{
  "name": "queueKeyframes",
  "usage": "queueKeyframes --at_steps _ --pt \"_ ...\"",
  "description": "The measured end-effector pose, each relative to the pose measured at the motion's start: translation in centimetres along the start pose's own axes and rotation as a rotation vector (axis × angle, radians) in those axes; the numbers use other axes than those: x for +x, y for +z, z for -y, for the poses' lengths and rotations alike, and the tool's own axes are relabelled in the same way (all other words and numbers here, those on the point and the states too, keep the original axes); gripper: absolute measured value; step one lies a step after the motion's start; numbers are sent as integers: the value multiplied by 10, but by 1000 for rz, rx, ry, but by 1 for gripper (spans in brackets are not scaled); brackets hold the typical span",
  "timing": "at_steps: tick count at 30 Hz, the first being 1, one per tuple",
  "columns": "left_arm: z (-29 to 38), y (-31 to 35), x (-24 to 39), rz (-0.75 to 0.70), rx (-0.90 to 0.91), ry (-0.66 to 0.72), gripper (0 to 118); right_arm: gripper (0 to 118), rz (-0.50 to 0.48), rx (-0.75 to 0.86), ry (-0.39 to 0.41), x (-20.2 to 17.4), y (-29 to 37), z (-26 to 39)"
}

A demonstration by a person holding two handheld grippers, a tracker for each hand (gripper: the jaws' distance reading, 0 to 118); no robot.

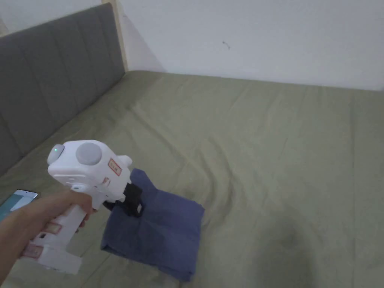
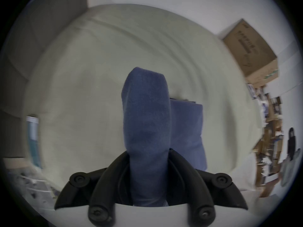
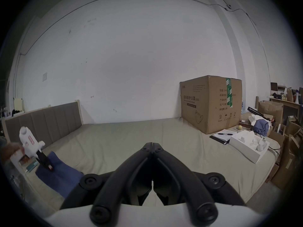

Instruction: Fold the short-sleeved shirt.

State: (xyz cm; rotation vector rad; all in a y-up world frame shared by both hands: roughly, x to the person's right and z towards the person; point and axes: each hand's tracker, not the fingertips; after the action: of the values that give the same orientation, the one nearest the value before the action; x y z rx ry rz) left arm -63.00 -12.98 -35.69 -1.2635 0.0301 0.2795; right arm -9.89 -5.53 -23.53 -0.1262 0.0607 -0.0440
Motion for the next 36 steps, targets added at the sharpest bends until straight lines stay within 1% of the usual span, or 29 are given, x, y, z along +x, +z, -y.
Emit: queueKeyframes --at_steps 2,3,5,7,9,10,11,12,13,14,15,16,19,20,21,22,23,25,26,27,28,30,31,32,33,34,36 --pt "-4 6 -19 -160 -20 -48 18 0 -15 -19 21 -6 -7 2" --pt "-5 8 -28 -259 -28 -37 18 0 -19 -24 30 -10 -9 3" --pt "-7 8 -43 -431 -47 -106 17 0 -26 -32 42 -14 -14 4" --pt "-8 4 -59 -498 -42 -107 18 0 -39 -52 48 -19 -20 6" --pt "-4 1 -70 -490 26 -78 19 0 -54 -72 46 -23 -23 8" --pt "-1 -1 -75 -485 24 -94 29 0 -59 -85 50 -25 -25 9" --pt "3 -4 -78 -486 49 -108 46 0 -70 -99 59 -27 -27 11" --pt "5 -6 -82 -543 68 -135 69 0 -83 -114 69 -29 -29 12" --pt "7 -9 -82 -628 69 -133 102 0 -96 -129 76 -28 -29 13" --pt "10 -9 -84 -697 76 -107 115 0 -116 -144 76 -28 -30 14" --pt "13 -7 -86 -723 91 -101 118 0 -147 -174 75 -28 -32 14" --pt "15 -1 -88 -708 135 -89 117 0 -139 -182 73 -28 -34 14" --pt "27 18 -85 -596 190 15 117 0 -139 -179 65 -24 -32 18" --pt "30 25 -83 -557 217 36 116 0 -140 -181 64 -24 -32 18" --pt "35 34 -78 -505 230 49 112 0 -144 -182 64 -23 -31 18" --pt "41 40 -70 -462 252 63 96 0 -146 -183 63 -22 -29 17" --pt "47 46 -61 -437 276 70 73 0 -147 -180 61 -21 -28 16" --pt "59 57 -38 -417 272 48 17 0 -155 -174 60 -17 -25 11" --pt "66 62 -27 -401 301 33 9 0 -156 -172 62 -15 -23 8" --pt "73 67 -14 -382 331 -7 3 0 -159 -169 65 -13 -22 6" --pt "83 73 1 -378 373 -13 0 0 -156 -166 68 -11 -20 4" --pt "97 86 32 -371 429 -51 0 0 -157 -165 66 -6 -16 -1" --pt "105 92 51 -396 445 -53 0 0 -158 -165 56 -2 -14 -3" --pt "113 95 69 -438 449 -91 0 0 -166 -168 43 1 -12 -5" --pt "120 99 84 -465 481 -120 0 0 -169 -172 32 6 -11 -6" --pt "129 105 100 -471 526 -120 0 0 -177 -165 24 12 -8 -8" --pt "146 115 129 -420 592 -153 0 0 -177 -151 27 18 -1 -13"
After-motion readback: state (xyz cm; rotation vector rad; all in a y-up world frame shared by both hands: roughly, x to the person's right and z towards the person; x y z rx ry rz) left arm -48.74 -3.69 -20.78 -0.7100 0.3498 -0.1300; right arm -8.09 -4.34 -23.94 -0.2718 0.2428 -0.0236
